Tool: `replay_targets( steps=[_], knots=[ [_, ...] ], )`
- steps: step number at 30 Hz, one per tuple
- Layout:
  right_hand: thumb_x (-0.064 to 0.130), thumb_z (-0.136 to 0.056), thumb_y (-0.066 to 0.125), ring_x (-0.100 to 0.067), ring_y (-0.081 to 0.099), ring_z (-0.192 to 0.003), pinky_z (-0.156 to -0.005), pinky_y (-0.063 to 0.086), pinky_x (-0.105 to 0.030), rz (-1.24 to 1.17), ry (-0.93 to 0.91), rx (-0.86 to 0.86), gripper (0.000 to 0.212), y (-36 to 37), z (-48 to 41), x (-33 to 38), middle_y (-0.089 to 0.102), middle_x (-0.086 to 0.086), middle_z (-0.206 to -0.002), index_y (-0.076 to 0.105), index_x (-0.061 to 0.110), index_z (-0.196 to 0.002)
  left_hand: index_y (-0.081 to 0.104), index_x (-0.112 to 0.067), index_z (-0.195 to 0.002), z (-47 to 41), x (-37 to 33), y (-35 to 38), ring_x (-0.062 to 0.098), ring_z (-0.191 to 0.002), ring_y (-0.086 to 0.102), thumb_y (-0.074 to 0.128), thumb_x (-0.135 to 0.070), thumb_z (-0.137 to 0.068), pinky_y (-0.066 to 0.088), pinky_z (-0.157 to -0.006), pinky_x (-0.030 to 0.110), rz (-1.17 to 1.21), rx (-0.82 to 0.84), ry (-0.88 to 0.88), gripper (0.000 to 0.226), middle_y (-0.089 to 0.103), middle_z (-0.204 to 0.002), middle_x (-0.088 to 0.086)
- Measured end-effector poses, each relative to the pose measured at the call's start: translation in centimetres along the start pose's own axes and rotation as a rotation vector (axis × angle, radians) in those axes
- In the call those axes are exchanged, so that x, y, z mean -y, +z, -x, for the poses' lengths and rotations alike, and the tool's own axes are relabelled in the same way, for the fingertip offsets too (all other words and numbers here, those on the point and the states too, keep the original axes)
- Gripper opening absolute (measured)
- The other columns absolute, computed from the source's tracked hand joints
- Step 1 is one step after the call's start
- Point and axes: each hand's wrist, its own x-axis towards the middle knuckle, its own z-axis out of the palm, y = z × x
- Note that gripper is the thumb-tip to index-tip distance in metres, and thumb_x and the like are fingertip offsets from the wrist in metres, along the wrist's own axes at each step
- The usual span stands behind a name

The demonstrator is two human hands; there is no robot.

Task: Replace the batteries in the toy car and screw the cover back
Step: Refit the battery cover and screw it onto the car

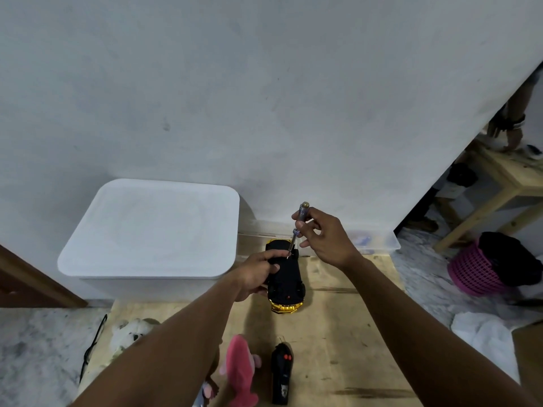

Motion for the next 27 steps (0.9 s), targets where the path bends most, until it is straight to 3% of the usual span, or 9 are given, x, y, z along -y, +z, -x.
replay_targets(
  steps=[4,7,10,14,18,20,24,27],
  knots=[
    [0.015,-0.099,0.057,-0.012,0.067,-0.079,-0.069,0.062,-0.046,0.061,-0.045,0.013,0.011,0.0,-0.1,0.0,0.067,-0.002,-0.091,0.063,0.018,-0.108,0.065,-0.042,-0.118,-0.1,0.0,0.0,0.027,-0.103,0.062,0.041,-0.007,-0.101,0.051,-0.075,0.037,0.004,-0.009,0.009,0.046,0.064,-0.123,0.007],
    [0.015,-0.094,0.066,-0.017,0.070,-0.073,-0.071,0.059,-0.051,0.058,-0.045,-0.087,0.006,0.4,-0.1,-0.4,0.069,0.000,-0.081,0.063,0.014,-0.099,0.065,-0.041,-0.120,-0.2,0.0,0.2,0.025,-0.100,0.063,0.041,-0.007,-0.101,0.051,-0.077,0.038,0.003,-0.012,0.011,0.046,0.065,-0.121,0.006],
    [0.020,-0.086,0.076,-0.022,0.070,-0.070,-0.070,0.058,-0.049,0.071,-0.068,-0.169,0.018,0.6,0.1,-0.7,0.070,-0.002,-0.077,0.060,0.017,-0.093,0.065,-0.041,-0.119,-0.3,0.1,0.2,0.025,-0.101,0.064,0.041,-0.006,-0.101,0.052,-0.076,0.037,0.005,-0.009,0.009,0.046,0.065,-0.120,0.005],
    [0.014,-0.087,0.073,-0.021,0.068,-0.059,-0.063,0.058,-0.038,0.149,-0.125,-0.124,0.057,-0.1,0.1,-0.5,0.067,-0.002,-0.068,0.043,0.038,-0.129,0.066,-0.041,-0.118,-0.4,0.3,0.2,0.022,-0.096,0.062,0.042,-0.005,-0.100,0.052,-0.076,0.037,-0.007,-0.006,0.018,0.047,0.065,-0.122,0.006],
    [0.020,-0.091,0.070,-0.009,0.070,-0.070,-0.066,0.059,-0.031,0.213,-0.146,-0.091,0.039,-0.8,0.2,-0.3,0.069,0.002,-0.092,0.051,0.039,-0.120,0.066,-0.041,-0.119,-0.5,0.3,-0.1,0.029,-0.105,0.063,0.042,-0.005,-0.100,0.053,-0.082,0.041,-0.015,-0.023,0.022,0.047,0.064,-0.124,0.008],
    [0.010,-0.095,0.063,-0.006,0.071,-0.084,-0.069,0.060,-0.031,0.165,-0.156,-0.067,0.040,-1.0,0.3,-0.2,0.068,0.003,-0.108,0.056,0.036,-0.124,0.065,-0.041,-0.119,-0.5,0.4,-0.3,0.033,-0.113,0.062,0.042,-0.006,-0.100,0.054,-0.088,0.045,-0.009,-0.033,0.019,0.047,0.063,-0.123,0.009],
    [0.001,-0.092,0.062,-0.013,0.067,-0.080,-0.067,0.061,-0.044,0.131,-0.181,-0.043,0.037,-1.3,0.1,-0.1,0.068,0.006,-0.091,0.064,0.025,-0.121,0.065,-0.041,-0.119,-0.5,0.5,-0.4,0.034,-0.115,0.061,0.041,-0.007,-0.101,0.053,-0.092,0.047,-0.005,-0.031,0.021,0.046,0.063,-0.124,0.008],
    [0.007,-0.087,0.073,-0.010,0.060,-0.079,-0.060,0.055,-0.028,0.113,-0.234,-0.078,0.030,-0.7,0.0,0.5,0.064,0.009,-0.087,0.067,0.022,-0.112,0.064,-0.042,-0.119,-0.4,0.3,-0.1,0.033,-0.110,0.063,0.042,-0.007,-0.101,0.053,-0.086,0.042,0.000,-0.023,0.028,0.045,0.064,-0.123,0.008]
  ],
)
